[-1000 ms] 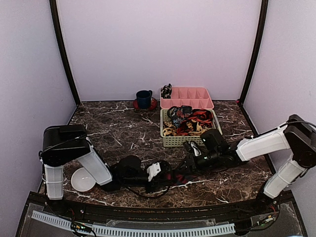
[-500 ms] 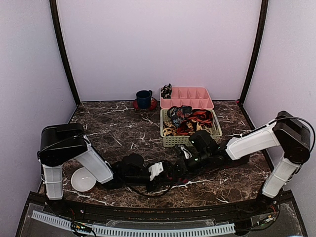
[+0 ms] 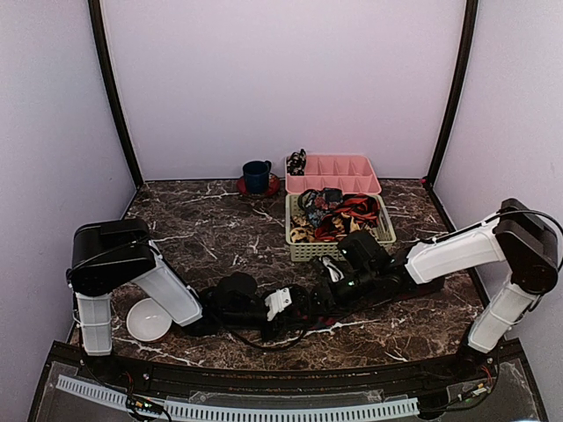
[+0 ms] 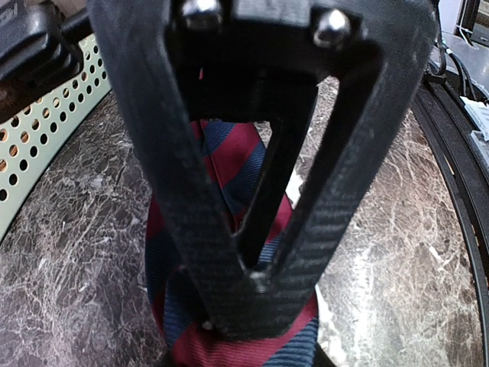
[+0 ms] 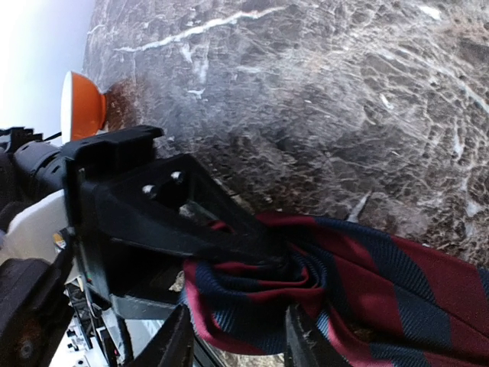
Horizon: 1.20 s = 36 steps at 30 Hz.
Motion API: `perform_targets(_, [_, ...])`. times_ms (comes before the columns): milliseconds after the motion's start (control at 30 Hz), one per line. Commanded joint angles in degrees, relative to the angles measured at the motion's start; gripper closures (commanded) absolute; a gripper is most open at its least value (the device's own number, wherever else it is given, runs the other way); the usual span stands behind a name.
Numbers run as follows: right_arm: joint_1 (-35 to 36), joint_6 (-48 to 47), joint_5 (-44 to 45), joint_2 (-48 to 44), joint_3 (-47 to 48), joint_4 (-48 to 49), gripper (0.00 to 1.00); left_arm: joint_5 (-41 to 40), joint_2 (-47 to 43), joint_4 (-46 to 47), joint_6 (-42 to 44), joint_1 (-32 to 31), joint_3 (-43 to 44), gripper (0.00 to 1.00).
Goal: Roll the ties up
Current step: Roll the tie at the center of the board.
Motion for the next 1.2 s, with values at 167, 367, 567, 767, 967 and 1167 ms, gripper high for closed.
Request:
perform_targets(167, [1.29, -0.45, -0.22, 1.91, 0.33, -0.95, 0.70, -0.75, 3.39, -13.51, -0.65, 0.31, -1.43, 0.69])
perform_targets(367, [1.29, -1.62, 1.10, 2.01, 0.75, -2.42, 1.00, -0.15, 3.56, -13.85, -0.99, 0.33, -1.19, 0.68])
perform_targets(567, [0.88, -2.38, 1.65, 2.11, 0.56, -2.79, 1.00, -0.34, 0.48, -8.47, -2.39, 0.53, -3.82, 0.37])
perform_targets(767, [0.44, -3.43, 1.08, 2.74, 0.70, -2.78, 1.00, -0.72, -5.71, -2.79, -1.50, 0.76, -6.74, 0.01])
perform_targets(967, [0.24, -4.64, 0.42, 2.71, 2.15, -4.07, 1.00, -0.34, -5.10, -3.43, -1.06, 2.22, -6.13, 0.01])
perform_targets(1167, [0.21, -5.47, -0.08, 3.12, 3.69, -5.72, 1.00, 2.20, -0.93, -5.47, -1.79, 4.38, -1.92, 0.01])
